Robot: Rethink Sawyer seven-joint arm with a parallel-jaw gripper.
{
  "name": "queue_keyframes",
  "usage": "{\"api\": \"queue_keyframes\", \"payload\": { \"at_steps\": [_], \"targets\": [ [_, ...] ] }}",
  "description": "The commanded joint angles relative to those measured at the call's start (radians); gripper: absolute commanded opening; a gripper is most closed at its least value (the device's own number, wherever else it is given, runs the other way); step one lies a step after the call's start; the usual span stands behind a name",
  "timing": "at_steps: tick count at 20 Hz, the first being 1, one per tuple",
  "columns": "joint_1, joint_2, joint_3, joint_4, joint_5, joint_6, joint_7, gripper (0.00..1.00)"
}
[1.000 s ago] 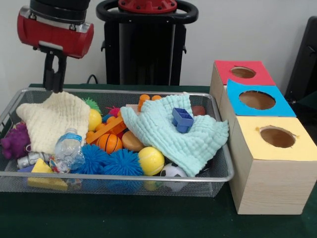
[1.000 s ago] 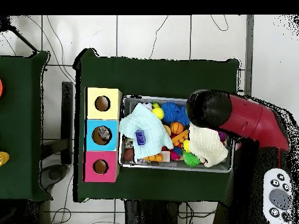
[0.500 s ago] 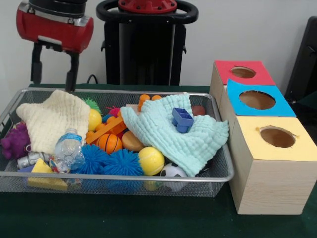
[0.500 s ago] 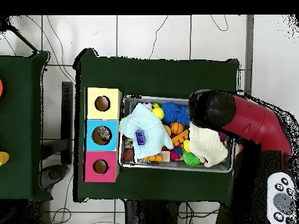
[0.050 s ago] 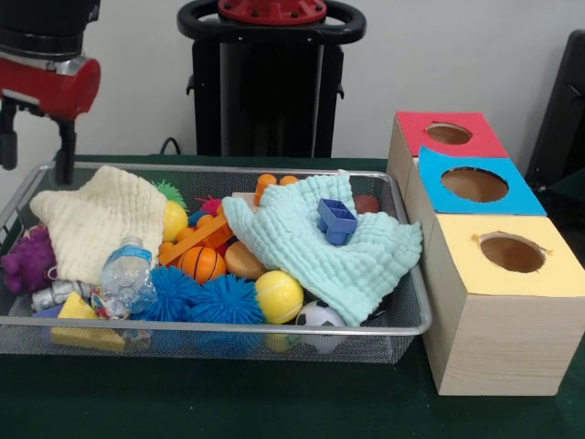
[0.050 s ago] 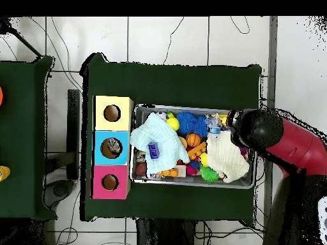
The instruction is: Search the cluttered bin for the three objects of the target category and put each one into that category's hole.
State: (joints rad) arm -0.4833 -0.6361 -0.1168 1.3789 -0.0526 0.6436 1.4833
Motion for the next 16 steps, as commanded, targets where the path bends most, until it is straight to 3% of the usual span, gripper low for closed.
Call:
{"api": "queue_keyframes", "payload": {
  "at_steps": [1,16],
  "targets": [
    [-0.051,0.093,0.172,0.102,-0.032,-0.036,-0.045,1.00],
    [-0.073,0.083,0.271,0.094,-0.127,-0.048,-0.127,1.00]
  ]
}}
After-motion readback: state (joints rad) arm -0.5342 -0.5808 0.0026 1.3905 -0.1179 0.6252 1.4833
